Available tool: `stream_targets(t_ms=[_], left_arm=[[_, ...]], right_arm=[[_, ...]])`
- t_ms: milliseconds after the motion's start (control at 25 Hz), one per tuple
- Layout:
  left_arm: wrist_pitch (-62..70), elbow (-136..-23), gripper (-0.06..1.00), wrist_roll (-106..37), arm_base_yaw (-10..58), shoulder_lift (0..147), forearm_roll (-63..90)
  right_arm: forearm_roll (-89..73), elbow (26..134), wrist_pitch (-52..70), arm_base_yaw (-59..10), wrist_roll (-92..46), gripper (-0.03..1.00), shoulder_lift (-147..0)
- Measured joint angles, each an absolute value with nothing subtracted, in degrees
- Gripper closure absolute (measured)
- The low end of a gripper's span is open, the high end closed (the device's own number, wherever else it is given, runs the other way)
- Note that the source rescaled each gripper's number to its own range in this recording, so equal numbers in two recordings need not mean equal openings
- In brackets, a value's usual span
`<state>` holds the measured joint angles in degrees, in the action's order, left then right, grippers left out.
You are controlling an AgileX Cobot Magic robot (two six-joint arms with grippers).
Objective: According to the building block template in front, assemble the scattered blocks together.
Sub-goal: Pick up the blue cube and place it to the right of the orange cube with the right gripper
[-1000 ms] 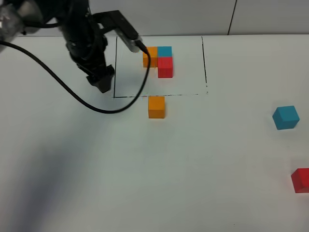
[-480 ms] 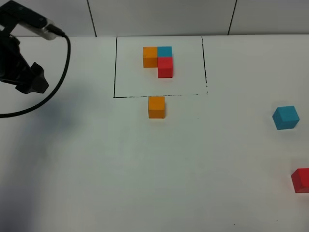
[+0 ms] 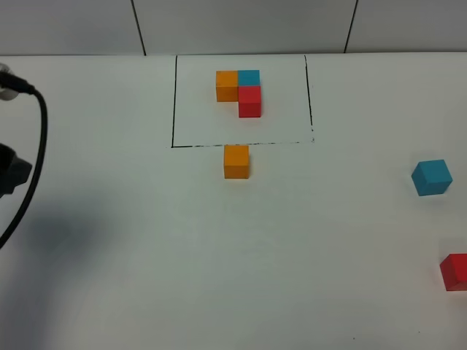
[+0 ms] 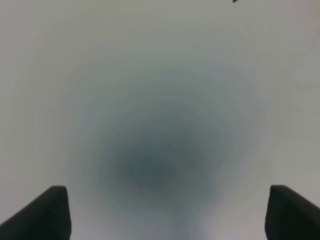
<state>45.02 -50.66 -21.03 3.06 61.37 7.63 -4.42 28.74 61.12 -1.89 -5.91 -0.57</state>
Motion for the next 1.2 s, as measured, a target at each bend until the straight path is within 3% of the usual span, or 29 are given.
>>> stream_targets(t_ms=[560, 1200], left_arm=[[51.9, -38.1, 0.14, -10.5, 4.8, 32.9, 4.3], [60.8, -29.8, 0.15, -7.3, 4.8, 11.8, 3.3]], right_arm=[[-4.4, 28.7, 61.1, -1.9, -5.9, 0.24, -0.6], [-4.4, 28.7, 61.1, -1.9, -5.9, 0.24, -0.6]])
